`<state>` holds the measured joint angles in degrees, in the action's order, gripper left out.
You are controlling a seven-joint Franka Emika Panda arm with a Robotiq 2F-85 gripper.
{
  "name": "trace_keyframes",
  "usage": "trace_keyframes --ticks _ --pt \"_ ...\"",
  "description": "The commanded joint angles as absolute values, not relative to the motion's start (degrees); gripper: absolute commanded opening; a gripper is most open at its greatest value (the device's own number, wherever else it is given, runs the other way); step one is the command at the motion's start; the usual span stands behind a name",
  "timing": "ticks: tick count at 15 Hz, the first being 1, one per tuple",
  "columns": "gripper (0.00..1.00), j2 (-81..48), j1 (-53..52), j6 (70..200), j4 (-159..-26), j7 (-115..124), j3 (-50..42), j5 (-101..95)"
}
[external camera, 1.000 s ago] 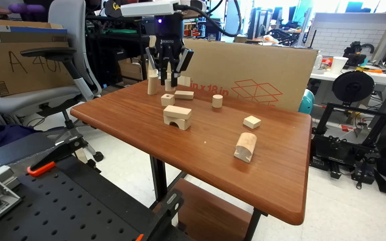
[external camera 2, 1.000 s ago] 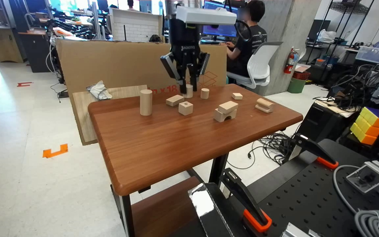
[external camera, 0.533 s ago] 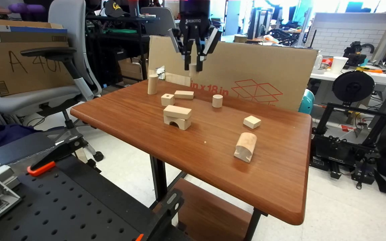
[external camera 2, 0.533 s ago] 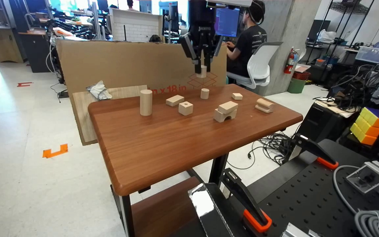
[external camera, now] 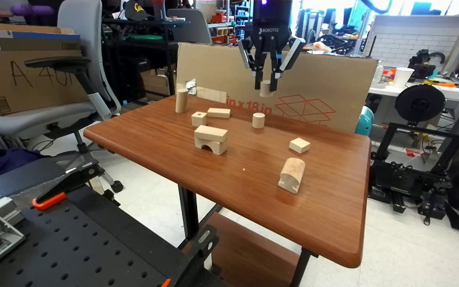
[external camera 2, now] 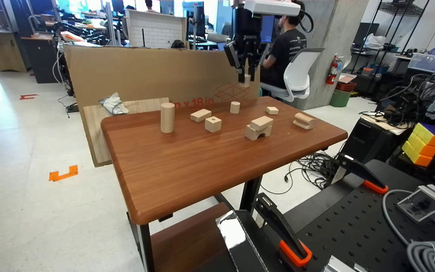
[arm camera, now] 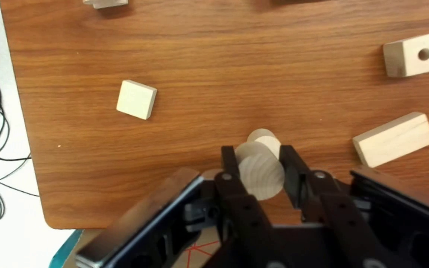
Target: Remove the circular block from the square block and put it on the table
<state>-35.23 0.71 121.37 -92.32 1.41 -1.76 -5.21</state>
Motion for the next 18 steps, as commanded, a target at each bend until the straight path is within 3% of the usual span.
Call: trace_keyframes --ticks 1,18 --pt "0.08 -40.74 1.88 119.02 -85.05 1.19 -2.10 -3.91" --pt "0.08 -54.43 1.77 111.12 -70.39 3.11 -3.94 -5.01"
